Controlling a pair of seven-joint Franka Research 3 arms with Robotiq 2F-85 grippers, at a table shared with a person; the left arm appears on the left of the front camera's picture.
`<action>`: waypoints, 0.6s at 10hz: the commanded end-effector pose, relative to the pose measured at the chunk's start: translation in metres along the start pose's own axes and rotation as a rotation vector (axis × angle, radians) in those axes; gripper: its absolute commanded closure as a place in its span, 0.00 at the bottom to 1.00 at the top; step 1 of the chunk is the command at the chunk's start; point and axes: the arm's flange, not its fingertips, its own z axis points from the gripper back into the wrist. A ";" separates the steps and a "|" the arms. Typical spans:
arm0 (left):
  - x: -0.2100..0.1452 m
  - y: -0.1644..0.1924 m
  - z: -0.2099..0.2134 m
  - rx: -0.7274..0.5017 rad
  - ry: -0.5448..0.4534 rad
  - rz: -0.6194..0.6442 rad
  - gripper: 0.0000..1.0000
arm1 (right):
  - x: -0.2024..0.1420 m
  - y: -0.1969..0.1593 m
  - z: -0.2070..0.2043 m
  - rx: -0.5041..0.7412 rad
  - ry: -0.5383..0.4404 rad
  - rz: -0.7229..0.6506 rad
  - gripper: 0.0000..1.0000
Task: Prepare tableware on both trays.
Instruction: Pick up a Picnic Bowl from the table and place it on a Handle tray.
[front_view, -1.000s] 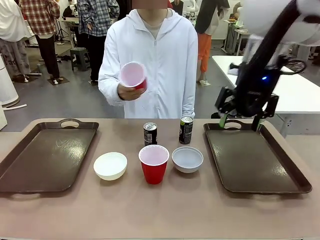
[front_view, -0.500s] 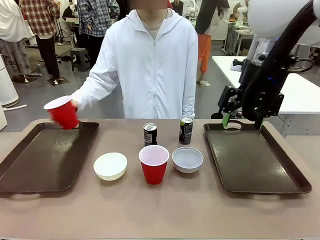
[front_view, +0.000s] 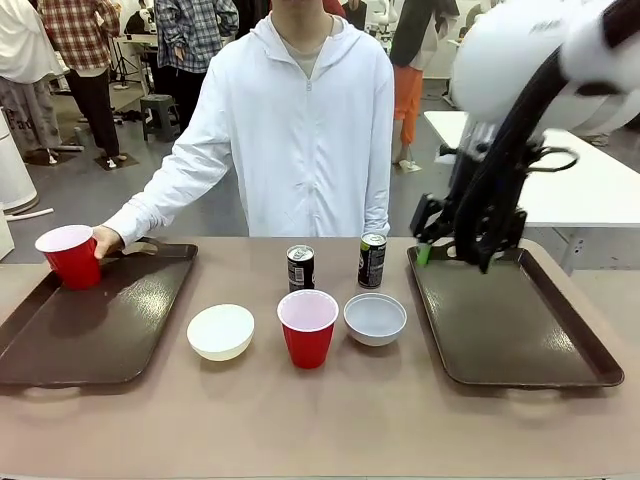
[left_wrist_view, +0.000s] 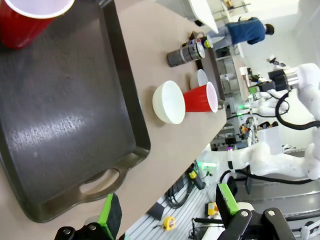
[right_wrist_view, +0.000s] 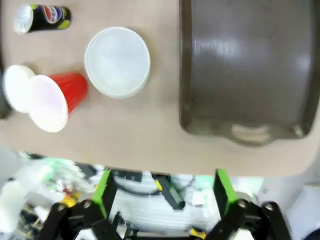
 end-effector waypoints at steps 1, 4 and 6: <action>0.000 -0.001 0.003 -0.014 -0.010 0.000 0.00 | 0.031 0.033 -0.046 -0.008 -0.038 -0.005 0.00; 0.000 -0.001 0.003 -0.014 -0.010 0.000 0.00 | 0.055 0.065 -0.087 -0.012 -0.062 0.022 0.00; 0.000 -0.001 0.003 -0.014 -0.010 0.000 0.00 | 0.069 0.073 -0.106 -0.060 -0.090 0.002 0.00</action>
